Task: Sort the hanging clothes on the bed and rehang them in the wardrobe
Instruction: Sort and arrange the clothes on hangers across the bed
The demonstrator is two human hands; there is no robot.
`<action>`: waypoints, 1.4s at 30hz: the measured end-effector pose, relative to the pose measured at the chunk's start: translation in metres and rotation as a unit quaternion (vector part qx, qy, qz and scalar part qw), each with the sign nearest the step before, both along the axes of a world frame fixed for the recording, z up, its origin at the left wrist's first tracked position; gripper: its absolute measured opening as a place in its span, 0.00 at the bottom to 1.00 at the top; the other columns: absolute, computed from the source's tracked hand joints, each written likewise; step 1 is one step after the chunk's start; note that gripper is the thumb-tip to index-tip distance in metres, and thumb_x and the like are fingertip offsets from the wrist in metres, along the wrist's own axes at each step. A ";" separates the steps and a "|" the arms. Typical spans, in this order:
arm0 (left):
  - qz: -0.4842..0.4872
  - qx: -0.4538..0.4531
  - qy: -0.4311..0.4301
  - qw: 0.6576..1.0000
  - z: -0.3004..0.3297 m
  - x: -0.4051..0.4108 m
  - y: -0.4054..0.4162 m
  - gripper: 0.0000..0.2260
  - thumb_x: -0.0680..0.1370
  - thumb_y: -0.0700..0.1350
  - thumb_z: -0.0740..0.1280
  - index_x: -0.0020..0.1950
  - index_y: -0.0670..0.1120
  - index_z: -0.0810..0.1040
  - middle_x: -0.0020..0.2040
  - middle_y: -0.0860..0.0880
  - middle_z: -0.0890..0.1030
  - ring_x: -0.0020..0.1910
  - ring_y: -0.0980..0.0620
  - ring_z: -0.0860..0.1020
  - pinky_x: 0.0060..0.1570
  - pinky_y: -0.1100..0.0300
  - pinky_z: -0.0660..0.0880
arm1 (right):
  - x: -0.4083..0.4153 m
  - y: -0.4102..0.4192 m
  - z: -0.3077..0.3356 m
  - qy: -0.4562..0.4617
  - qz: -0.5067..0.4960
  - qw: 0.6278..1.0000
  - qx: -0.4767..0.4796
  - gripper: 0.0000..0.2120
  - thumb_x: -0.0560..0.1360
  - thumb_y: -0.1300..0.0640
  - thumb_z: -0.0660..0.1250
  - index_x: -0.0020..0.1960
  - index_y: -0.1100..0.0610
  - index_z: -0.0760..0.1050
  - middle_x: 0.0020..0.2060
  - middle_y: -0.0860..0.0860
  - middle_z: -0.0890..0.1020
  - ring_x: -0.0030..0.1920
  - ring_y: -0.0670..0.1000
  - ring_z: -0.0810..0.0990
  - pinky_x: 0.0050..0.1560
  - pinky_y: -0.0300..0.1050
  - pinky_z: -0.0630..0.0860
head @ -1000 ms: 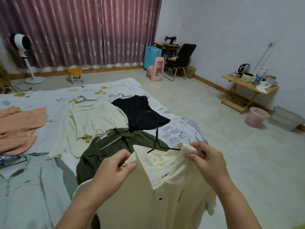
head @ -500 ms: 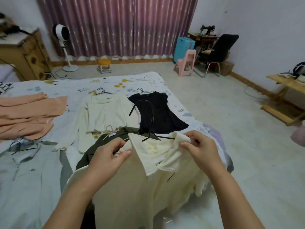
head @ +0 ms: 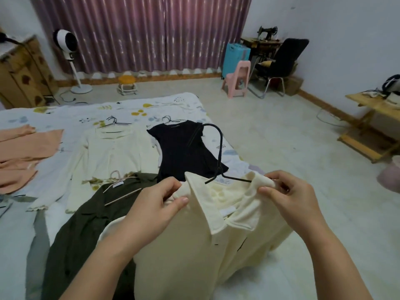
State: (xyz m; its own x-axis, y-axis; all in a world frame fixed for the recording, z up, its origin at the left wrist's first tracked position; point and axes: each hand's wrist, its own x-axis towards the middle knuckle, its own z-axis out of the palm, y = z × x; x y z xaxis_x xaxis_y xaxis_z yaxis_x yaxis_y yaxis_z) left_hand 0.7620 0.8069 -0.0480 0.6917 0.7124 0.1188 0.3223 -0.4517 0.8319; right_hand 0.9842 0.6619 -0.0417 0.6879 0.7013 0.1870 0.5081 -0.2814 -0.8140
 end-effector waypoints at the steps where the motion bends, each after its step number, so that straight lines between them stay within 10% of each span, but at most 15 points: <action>1: -0.016 -0.003 0.001 1.000 0.000 0.014 -0.002 0.03 0.75 0.45 0.68 0.42 0.50 0.76 0.41 0.52 0.79 0.40 0.52 0.76 0.35 0.67 0.67 | 0.011 -0.007 0.002 -0.001 -0.011 1.000 -0.003 0.10 0.68 0.62 0.73 0.38 0.47 0.78 0.33 0.51 0.79 0.33 0.44 0.71 0.33 0.34 0.66; 16: -0.107 -0.094 0.008 0.990 -0.045 0.168 0.039 0.03 0.77 0.49 0.64 0.45 0.50 0.74 0.44 0.44 0.80 0.43 0.43 0.78 0.46 0.47 0.75 | 0.167 0.037 0.020 -0.075 -0.018 0.987 -0.142 0.05 0.68 0.59 0.74 0.42 0.52 0.79 0.32 0.50 0.74 0.32 0.46 0.68 0.29 0.33 0.63; 26: 0.005 -0.130 0.086 0.988 -0.155 0.262 0.187 0.02 0.77 0.46 0.64 0.45 0.49 0.74 0.41 0.50 0.80 0.42 0.50 0.78 0.41 0.57 0.74 | 0.270 0.220 -0.107 -0.024 0.028 0.971 -0.238 0.07 0.68 0.56 0.73 0.43 0.48 0.77 0.33 0.47 0.75 0.39 0.51 0.74 0.41 0.41 0.66; 34: 0.085 -0.131 0.124 0.980 -0.253 0.322 0.278 0.03 0.78 0.41 0.62 0.46 0.43 0.72 0.38 0.46 0.77 0.36 0.51 0.73 0.37 0.58 0.67 | 0.318 0.326 -0.216 -0.135 0.029 0.938 -0.317 0.16 0.76 0.53 0.64 0.63 0.54 0.75 0.56 0.55 0.79 0.59 0.57 0.74 0.58 0.49 0.66; 42: 0.170 -0.165 0.197 0.951 -0.362 0.337 0.319 0.03 0.79 0.39 0.59 0.48 0.40 0.70 0.38 0.42 0.76 0.37 0.46 0.73 0.32 0.60 0.64 | 0.306 0.364 -0.333 -0.076 0.135 0.882 -0.446 0.26 0.81 0.51 0.53 0.77 0.51 0.49 0.76 0.55 0.50 0.75 0.55 0.52 0.71 0.51 0.58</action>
State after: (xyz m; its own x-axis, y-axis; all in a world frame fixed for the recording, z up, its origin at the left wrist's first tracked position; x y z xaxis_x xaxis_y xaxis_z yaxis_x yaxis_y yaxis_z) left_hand 1.0985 1.1262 -0.4101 0.3586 0.8565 -0.3713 0.7189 0.0003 0.6951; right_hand 1.2900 1.0262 -0.3748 0.4881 0.7506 -0.4453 0.7390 -0.6269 -0.2466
